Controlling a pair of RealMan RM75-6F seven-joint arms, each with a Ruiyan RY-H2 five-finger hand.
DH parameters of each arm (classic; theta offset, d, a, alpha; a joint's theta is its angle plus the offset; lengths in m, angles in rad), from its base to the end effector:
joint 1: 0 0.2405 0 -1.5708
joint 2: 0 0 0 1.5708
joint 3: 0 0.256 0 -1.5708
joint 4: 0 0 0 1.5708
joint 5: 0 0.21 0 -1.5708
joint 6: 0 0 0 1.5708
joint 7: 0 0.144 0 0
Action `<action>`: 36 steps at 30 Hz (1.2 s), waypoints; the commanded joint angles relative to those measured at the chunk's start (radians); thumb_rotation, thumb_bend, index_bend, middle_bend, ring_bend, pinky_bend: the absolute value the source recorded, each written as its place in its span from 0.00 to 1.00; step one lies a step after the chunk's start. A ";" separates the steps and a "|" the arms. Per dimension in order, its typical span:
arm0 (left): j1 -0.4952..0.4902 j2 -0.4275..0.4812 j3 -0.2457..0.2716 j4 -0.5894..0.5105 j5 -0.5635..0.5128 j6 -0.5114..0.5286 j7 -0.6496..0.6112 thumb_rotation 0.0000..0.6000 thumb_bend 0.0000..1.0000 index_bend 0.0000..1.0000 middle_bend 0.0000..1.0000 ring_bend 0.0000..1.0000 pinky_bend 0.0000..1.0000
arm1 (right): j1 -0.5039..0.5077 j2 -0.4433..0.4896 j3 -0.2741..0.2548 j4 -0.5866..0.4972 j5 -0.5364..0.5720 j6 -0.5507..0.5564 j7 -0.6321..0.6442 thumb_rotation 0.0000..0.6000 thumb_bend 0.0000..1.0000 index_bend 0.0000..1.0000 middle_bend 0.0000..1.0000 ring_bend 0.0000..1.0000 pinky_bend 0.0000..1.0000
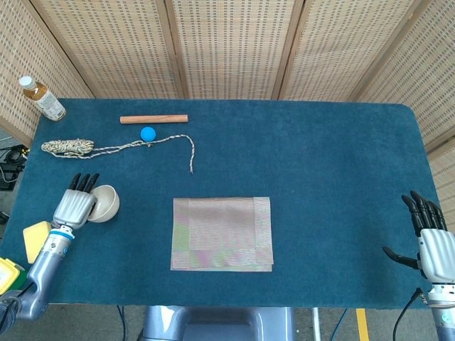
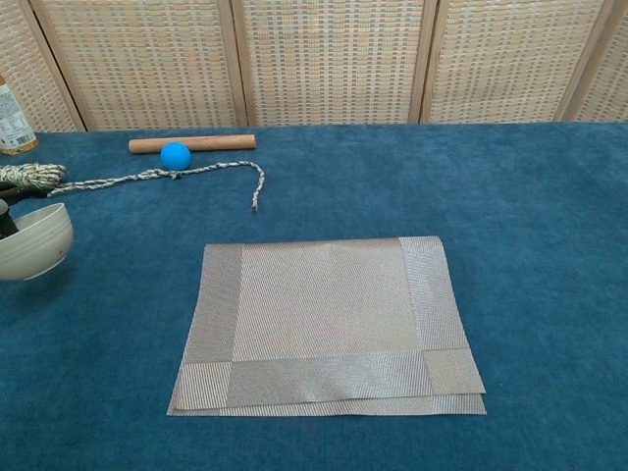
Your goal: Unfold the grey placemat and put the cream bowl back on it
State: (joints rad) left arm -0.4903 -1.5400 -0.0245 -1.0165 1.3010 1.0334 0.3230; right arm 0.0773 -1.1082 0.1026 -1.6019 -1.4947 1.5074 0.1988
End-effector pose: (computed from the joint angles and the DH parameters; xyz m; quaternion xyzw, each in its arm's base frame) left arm -0.3294 0.3172 0.0331 -0.7524 -0.2718 -0.1898 0.5692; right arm -0.3099 -0.1895 0.1744 0.5402 -0.4187 0.4628 0.5645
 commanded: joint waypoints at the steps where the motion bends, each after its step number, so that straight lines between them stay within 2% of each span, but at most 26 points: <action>1: 0.003 -0.001 0.003 0.003 0.002 -0.003 -0.003 1.00 0.38 0.59 0.00 0.00 0.00 | 0.000 0.000 0.000 0.000 -0.002 0.002 0.000 1.00 0.20 0.07 0.00 0.00 0.00; 4: 0.005 0.000 0.003 0.005 0.003 -0.006 -0.005 1.00 0.32 0.46 0.00 0.00 0.00 | 0.000 0.000 -0.001 -0.001 -0.002 0.001 -0.001 1.00 0.20 0.07 0.00 0.00 0.00; 8: 0.007 0.008 0.001 0.003 -0.005 -0.017 -0.001 1.00 0.30 0.35 0.00 0.00 0.00 | -0.001 0.000 -0.002 -0.003 -0.003 0.002 -0.002 1.00 0.20 0.07 0.00 0.00 0.00; 14: 0.008 0.038 0.001 -0.021 -0.012 -0.036 0.008 1.00 0.19 0.20 0.00 0.00 0.00 | -0.001 0.000 -0.003 -0.006 -0.008 0.005 -0.002 1.00 0.20 0.07 0.00 0.00 0.00; 19: 0.008 0.094 -0.008 -0.091 0.004 -0.009 0.001 1.00 0.16 0.15 0.00 0.00 0.00 | -0.002 0.001 -0.004 -0.008 -0.010 0.007 0.001 1.00 0.20 0.07 0.00 0.00 0.00; 27: 0.012 0.237 -0.028 -0.274 0.063 0.077 -0.014 1.00 0.14 0.11 0.00 0.00 0.00 | -0.006 0.006 -0.005 -0.014 -0.016 0.016 0.008 1.00 0.20 0.07 0.00 0.00 0.00; 32: -0.001 0.332 -0.053 -0.432 0.038 0.055 -0.025 1.00 0.14 0.11 0.00 0.00 0.00 | -0.008 0.008 -0.006 -0.016 -0.024 0.024 0.010 1.00 0.20 0.07 0.00 0.00 0.00; 36: -0.010 0.352 -0.063 -0.523 0.046 0.063 -0.007 1.00 0.14 0.17 0.00 0.00 0.00 | -0.010 0.011 -0.003 -0.018 -0.023 0.030 0.019 1.00 0.20 0.07 0.00 0.00 0.00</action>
State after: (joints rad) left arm -0.4923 -1.2112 -0.0758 -1.4919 1.3442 1.0932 0.3077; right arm 0.0674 -1.0977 0.0987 -1.6196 -1.5181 1.5363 0.2164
